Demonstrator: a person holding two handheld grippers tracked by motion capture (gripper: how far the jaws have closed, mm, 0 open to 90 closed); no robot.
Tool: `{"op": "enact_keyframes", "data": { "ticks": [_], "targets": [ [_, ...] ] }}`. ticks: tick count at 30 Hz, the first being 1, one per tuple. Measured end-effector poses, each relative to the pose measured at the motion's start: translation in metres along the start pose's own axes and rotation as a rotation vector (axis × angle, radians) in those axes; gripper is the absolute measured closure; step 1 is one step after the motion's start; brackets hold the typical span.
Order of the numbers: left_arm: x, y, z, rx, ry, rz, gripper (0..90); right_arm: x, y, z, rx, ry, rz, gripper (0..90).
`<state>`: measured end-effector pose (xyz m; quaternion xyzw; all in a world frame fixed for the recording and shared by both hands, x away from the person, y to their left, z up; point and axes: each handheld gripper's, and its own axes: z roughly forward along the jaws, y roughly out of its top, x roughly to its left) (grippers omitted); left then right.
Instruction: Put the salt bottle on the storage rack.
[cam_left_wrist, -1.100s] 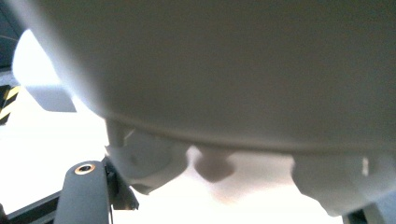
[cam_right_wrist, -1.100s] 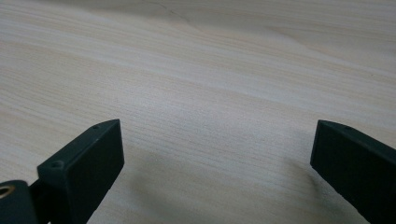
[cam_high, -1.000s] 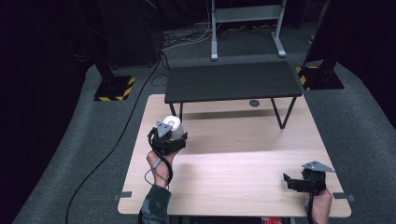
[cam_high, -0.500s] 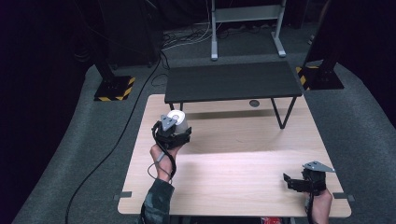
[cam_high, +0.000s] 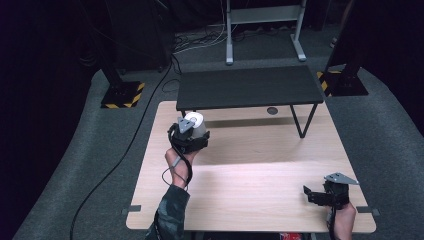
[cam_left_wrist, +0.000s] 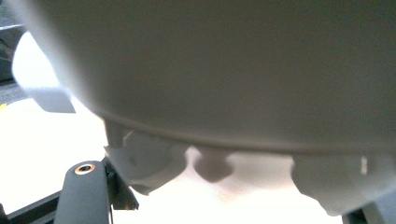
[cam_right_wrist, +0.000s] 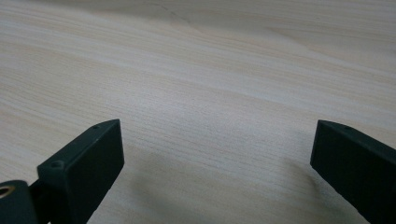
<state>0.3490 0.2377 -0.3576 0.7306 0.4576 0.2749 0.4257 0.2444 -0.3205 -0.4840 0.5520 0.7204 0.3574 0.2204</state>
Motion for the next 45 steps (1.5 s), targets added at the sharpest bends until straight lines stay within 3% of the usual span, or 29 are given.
{"op": "enact_keyframes", "data": {
  "ticks": [22,45],
  "targets": [
    [-0.008,0.032,0.018,-0.005,-0.042,0.013,30.1,0.000,0.001,0.000,0.005,0.003,0.002,1.4],
    [-0.017,0.081,0.025,-0.036,-0.081,0.035,30.1,0.000,0.001,0.001,0.008,0.001,0.002,1.5]
  ]
}}
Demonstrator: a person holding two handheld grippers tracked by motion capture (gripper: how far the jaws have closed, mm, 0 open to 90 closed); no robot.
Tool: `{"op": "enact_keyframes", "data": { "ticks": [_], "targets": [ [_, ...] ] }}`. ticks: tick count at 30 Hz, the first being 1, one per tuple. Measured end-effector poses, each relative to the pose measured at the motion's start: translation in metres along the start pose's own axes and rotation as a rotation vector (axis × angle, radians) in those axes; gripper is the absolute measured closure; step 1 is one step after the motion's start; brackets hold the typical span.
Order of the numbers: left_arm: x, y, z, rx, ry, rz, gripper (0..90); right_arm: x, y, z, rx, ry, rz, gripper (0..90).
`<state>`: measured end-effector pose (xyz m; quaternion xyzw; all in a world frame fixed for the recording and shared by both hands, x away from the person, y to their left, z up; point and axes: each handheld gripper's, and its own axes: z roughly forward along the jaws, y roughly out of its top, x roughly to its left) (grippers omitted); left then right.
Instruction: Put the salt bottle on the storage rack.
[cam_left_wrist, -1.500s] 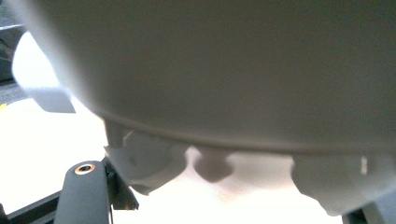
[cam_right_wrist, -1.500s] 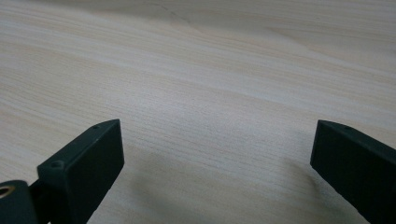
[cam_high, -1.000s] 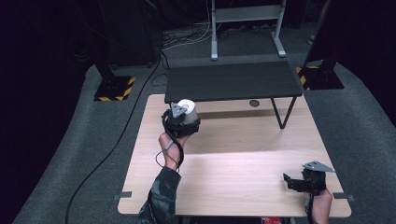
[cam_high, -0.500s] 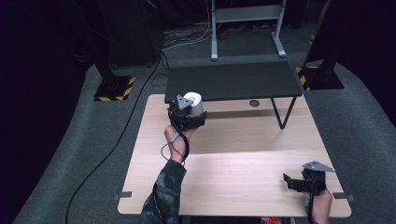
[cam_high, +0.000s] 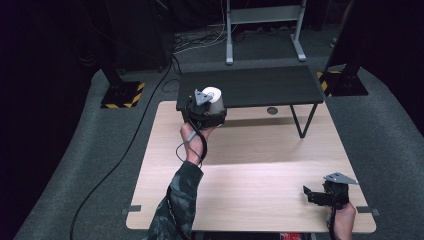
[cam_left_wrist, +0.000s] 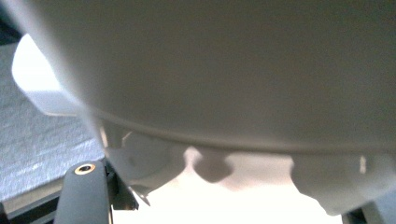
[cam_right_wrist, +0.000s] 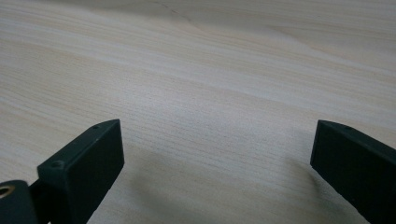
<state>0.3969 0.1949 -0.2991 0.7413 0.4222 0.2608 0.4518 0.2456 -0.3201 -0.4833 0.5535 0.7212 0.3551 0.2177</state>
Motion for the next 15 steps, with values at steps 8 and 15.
{"op": "enact_keyframes", "data": {
  "ticks": [8,15],
  "targets": [
    [-0.003,0.018,0.007,0.001,-0.017,0.003,30.1,0.000,0.000,0.000,-0.001,0.001,0.000,1.5],
    [-0.008,0.039,0.023,0.004,-0.030,-0.011,30.1,-0.001,-0.001,0.000,-0.004,0.003,0.001,1.4]
  ]
}}
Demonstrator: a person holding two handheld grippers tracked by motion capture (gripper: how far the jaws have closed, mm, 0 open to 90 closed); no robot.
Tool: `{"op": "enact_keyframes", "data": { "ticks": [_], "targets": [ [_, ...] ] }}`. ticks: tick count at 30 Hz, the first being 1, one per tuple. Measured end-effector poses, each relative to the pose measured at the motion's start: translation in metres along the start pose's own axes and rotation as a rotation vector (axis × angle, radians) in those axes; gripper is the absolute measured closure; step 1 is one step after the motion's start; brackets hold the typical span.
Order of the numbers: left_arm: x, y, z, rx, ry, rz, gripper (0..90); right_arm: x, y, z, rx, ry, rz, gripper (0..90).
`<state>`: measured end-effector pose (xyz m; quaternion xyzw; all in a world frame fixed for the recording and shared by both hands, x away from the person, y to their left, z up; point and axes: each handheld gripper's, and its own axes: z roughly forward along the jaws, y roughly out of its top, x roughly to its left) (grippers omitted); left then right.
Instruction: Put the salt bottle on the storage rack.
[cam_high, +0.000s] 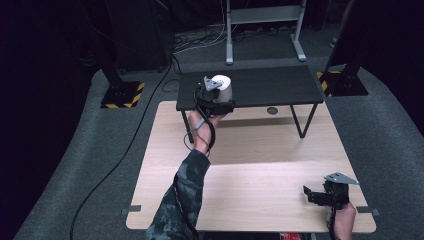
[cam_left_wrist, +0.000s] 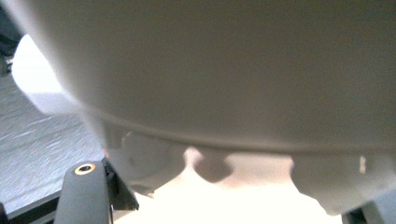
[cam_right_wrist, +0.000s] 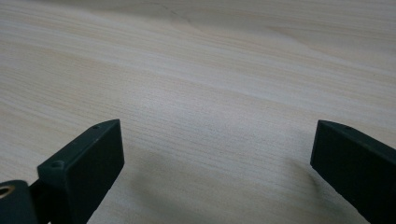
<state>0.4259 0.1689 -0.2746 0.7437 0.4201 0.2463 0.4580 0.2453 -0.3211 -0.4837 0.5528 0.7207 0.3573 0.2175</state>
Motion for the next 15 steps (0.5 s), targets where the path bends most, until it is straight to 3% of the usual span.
{"op": "enact_keyframes", "data": {
  "ticks": [5,15],
  "targets": [
    [-0.002,0.016,0.016,0.006,-0.007,-0.058,30.2,0.000,0.000,0.000,0.001,0.000,0.000,1.4],
    [-0.018,0.042,0.050,0.047,0.024,-0.076,30.2,0.000,-0.002,-0.001,-0.009,0.000,0.004,1.4]
  ]
}}
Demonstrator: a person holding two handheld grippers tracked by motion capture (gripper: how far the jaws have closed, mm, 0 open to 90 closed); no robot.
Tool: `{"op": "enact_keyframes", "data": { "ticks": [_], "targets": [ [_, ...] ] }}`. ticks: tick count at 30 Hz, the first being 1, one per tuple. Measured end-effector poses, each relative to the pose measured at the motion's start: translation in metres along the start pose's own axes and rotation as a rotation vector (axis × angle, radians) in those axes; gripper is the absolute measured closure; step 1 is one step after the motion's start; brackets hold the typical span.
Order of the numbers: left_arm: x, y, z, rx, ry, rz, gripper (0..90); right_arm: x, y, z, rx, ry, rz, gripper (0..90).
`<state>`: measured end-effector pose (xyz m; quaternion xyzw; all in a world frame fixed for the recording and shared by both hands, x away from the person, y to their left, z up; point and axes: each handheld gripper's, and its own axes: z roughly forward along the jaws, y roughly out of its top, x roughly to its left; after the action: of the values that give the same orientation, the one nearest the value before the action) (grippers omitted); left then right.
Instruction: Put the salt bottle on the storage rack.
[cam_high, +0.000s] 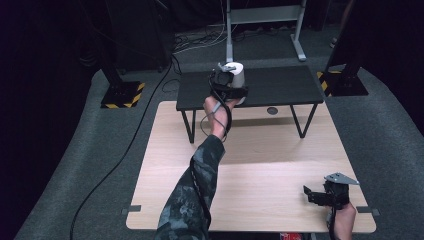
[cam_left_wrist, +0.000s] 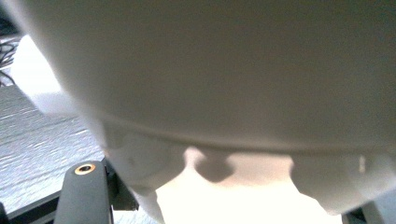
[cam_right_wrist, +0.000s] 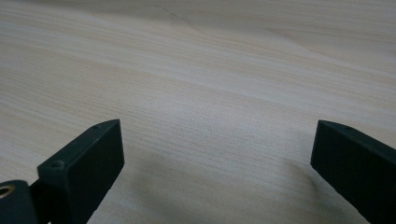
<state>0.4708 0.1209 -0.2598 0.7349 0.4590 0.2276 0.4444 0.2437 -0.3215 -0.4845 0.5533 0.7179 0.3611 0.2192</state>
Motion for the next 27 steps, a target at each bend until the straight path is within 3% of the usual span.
{"op": "enact_keyframes", "data": {
  "ticks": [12,18,27],
  "targets": [
    [-0.021,0.013,0.035,0.068,0.035,0.016,30.2,-0.002,-0.002,-0.001,-0.013,0.008,0.000,1.4],
    [-0.028,0.003,0.037,0.028,0.072,0.036,30.2,-0.002,-0.002,-0.001,-0.011,0.009,-0.002,1.5],
    [-0.026,-0.003,0.037,0.004,0.064,0.044,30.0,-0.001,-0.001,0.000,-0.006,0.008,-0.004,1.5]
  ]
}}
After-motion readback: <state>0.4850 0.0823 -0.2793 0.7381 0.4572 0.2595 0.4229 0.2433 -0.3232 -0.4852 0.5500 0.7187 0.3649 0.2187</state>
